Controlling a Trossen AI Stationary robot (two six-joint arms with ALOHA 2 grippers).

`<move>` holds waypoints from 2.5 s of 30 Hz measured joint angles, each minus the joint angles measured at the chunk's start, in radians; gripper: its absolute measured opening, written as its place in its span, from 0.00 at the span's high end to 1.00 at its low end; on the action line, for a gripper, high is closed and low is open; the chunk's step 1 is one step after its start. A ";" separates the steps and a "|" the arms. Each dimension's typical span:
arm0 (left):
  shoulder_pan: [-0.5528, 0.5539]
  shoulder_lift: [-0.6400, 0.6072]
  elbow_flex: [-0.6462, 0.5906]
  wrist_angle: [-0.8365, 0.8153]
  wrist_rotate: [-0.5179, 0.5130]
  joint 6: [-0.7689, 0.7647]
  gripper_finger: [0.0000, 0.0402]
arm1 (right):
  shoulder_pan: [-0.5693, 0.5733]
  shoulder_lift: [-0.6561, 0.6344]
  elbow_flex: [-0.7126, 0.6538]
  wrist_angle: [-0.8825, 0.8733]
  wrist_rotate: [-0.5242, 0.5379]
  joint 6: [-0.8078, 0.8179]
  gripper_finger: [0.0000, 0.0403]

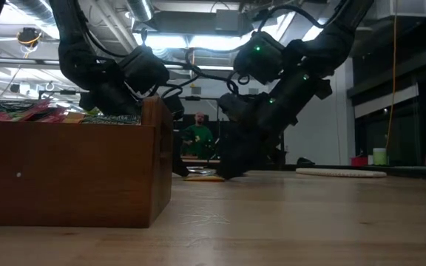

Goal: Pick & Place Tea
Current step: Put the yellow tea bag into the right section of the wooden organizer

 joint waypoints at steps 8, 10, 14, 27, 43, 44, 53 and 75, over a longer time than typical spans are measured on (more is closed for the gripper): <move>0.000 0.000 0.000 0.001 0.002 -0.001 1.00 | -0.002 0.002 0.001 0.002 0.048 0.000 0.95; 0.000 0.000 0.000 0.001 0.002 -0.001 1.00 | -0.002 0.002 0.001 0.002 0.051 -0.001 0.98; 0.000 0.000 0.000 0.001 0.002 -0.001 0.99 | -0.002 0.001 0.001 0.003 0.051 -0.003 0.94; 0.000 -0.002 0.003 -0.037 0.007 -0.009 0.99 | -0.007 0.001 0.002 0.026 -0.024 -0.075 0.78; 0.000 -0.002 0.001 -0.033 0.001 -0.010 0.99 | -0.006 -0.002 0.156 -0.198 -0.033 -0.380 0.67; 0.000 -0.002 0.001 -0.030 0.000 -0.010 0.99 | -0.006 -0.002 0.165 -0.221 -0.033 -0.388 0.67; -0.006 -0.073 -0.004 -0.052 -0.001 0.000 0.99 | -0.005 -0.003 0.172 -0.261 -0.040 -0.393 0.69; -0.147 -0.108 0.000 0.000 0.064 0.019 0.99 | -0.005 -0.005 0.172 -0.336 -0.040 -0.336 0.69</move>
